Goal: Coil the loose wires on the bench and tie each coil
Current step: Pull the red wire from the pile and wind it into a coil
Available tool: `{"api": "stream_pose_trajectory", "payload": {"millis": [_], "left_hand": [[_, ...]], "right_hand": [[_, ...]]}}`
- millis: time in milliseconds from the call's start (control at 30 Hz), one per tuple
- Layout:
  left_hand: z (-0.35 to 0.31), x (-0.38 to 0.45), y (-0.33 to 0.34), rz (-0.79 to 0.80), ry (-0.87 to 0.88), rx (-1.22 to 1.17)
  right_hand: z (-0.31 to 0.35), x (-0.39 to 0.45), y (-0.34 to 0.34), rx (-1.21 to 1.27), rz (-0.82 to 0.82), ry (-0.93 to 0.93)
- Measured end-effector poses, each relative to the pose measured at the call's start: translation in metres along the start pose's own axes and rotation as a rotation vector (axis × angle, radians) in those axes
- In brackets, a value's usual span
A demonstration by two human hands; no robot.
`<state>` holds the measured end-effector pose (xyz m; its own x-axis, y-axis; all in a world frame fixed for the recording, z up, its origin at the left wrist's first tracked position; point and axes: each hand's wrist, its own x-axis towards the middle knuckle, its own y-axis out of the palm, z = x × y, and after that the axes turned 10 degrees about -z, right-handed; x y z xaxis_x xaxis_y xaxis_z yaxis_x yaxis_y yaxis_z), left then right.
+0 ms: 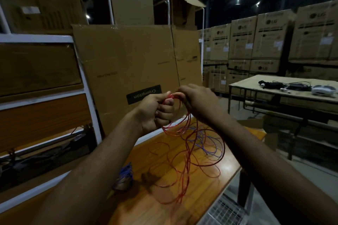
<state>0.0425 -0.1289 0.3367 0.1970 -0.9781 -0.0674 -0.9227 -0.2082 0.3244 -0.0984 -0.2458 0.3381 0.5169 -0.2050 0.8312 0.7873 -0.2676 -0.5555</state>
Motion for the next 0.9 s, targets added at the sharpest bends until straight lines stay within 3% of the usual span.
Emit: {"api": "stream_pose_trajectory", "payload": {"millis": [67, 200, 300, 367, 433, 533, 700, 800, 900], "left_hand": [[-0.001, -0.001, -0.002, 0.004, -0.025, -0.031], [-0.002, -0.003, -0.007, 0.018, -0.023, -0.176], [-0.006, -0.003, -0.010, -0.025, 0.021, -0.230], [-0.006, -0.002, -0.011, -0.052, 0.041, -0.230], [-0.002, -0.002, -0.011, -0.070, 0.072, -0.154], [0.005, -0.002, -0.010, -0.081, 0.140, 0.030], [0.005, -0.002, -0.016, -0.168, 0.171, 0.101], [0.002, 0.001, -0.016, -0.263, 0.235, 0.025], [-0.008, 0.002, -0.020, -0.319, 0.295, -0.023]], "right_hand": [[0.003, -0.006, 0.010, 0.142, 0.028, 0.090], [0.007, -0.014, 0.019, 0.839, 0.091, 0.496], [0.009, -0.022, 0.022, 1.086, 0.190, 0.527], [0.010, -0.021, 0.023, 1.028, 0.154, 0.482], [0.007, -0.018, 0.026, 0.835, 0.018, 0.425], [0.005, -0.016, 0.027, 0.775, -0.077, 0.478], [0.011, -0.026, 0.023, 1.004, 0.226, 0.664], [-0.001, -0.043, 0.029, 1.165, 0.435, 0.646], [-0.018, -0.064, 0.037, 1.156, 0.598, 0.605]]}}
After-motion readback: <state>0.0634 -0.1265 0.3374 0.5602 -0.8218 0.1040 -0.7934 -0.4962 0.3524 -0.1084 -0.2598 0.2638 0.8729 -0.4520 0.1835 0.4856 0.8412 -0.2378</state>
